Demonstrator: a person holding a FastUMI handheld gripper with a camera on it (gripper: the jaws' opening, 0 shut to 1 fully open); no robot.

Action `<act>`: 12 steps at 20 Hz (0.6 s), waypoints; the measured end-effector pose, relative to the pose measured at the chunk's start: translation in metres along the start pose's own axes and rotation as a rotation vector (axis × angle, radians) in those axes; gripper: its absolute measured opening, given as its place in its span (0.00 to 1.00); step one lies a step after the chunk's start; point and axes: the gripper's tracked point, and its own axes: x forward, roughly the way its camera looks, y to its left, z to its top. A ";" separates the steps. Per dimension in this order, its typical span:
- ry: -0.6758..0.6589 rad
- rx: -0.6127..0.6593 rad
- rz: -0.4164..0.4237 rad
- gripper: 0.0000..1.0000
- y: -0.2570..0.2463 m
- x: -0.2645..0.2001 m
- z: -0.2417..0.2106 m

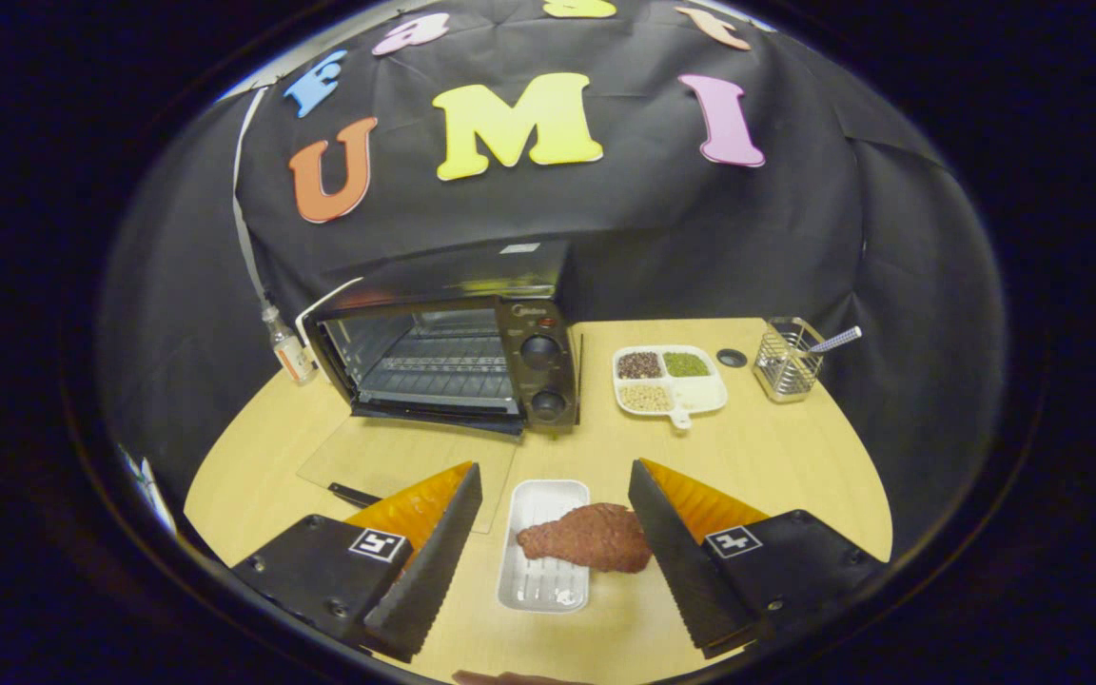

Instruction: Open the toaster oven, put the food inside, and close the toaster oven door.

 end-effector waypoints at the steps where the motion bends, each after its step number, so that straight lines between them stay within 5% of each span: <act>1: 0.005 0.015 0.000 0.99 -0.010 0.000 0.002; 9: 0.192 0.208 0.162 0.81 -0.040 0.025 -0.050; 12: 0.276 0.264 0.216 0.52 -0.035 0.028 -0.072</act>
